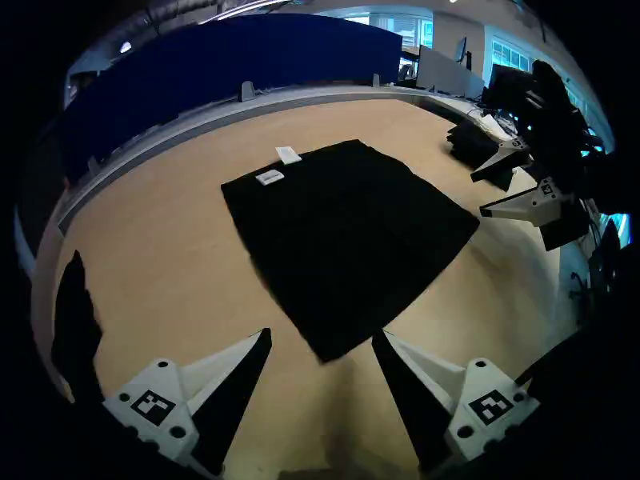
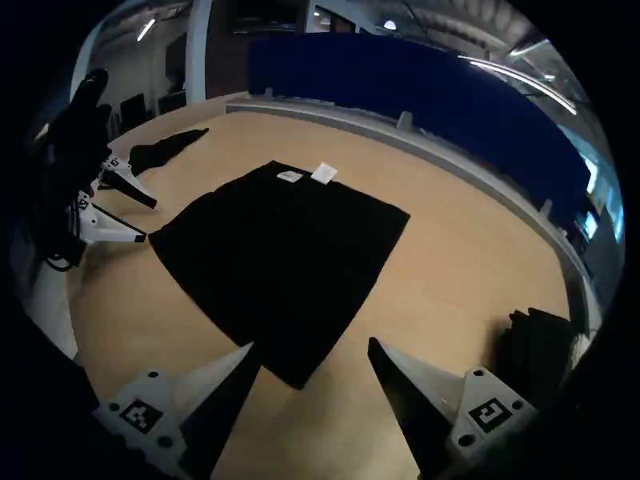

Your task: Fold towel

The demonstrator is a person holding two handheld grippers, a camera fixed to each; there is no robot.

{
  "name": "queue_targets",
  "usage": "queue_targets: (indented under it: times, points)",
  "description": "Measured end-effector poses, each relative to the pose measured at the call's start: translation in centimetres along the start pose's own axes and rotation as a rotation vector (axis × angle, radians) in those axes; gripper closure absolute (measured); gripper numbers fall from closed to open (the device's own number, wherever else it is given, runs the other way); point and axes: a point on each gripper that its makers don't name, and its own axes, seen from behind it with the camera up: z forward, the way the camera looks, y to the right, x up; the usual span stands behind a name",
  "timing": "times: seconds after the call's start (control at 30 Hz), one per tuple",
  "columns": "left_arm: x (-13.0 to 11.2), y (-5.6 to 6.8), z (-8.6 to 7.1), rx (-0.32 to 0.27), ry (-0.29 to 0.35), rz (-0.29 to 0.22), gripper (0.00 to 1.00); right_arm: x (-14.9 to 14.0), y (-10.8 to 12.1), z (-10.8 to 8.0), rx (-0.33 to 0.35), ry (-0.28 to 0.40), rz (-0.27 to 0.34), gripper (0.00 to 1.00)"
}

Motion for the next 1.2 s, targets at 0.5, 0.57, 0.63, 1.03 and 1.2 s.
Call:
queue_targets:
  times: [0.5, 0.57, 0.63, 1.03, 1.2]
  points:
    - [-1.9, 0.3, 1.5, -0.020, -0.067, 0.010, 0.07, -2.8, -0.6, 0.8, 0.024, -0.059, 0.001, 0.04]
    - [-1.9, 0.3, 1.7, -0.015, -0.068, 0.023, 0.07, -3.0, -0.7, 0.9, 0.033, -0.064, 0.002, 0.09]
    - [-1.9, 0.3, 1.9, -0.013, -0.068, 0.031, 0.07, -3.1, -0.8, 0.9, 0.036, -0.065, 0.002, 0.16]
    - [-1.7, -0.4, 1.9, 0.018, -0.080, -0.012, 0.30, -3.2, -1.2, 1.4, 0.054, -0.066, 0.005, 0.30]
    - [-1.7, -0.6, 1.9, 0.031, -0.089, -0.010, 0.41, -3.4, -1.4, 1.5, 0.067, -0.070, 0.011, 0.39]
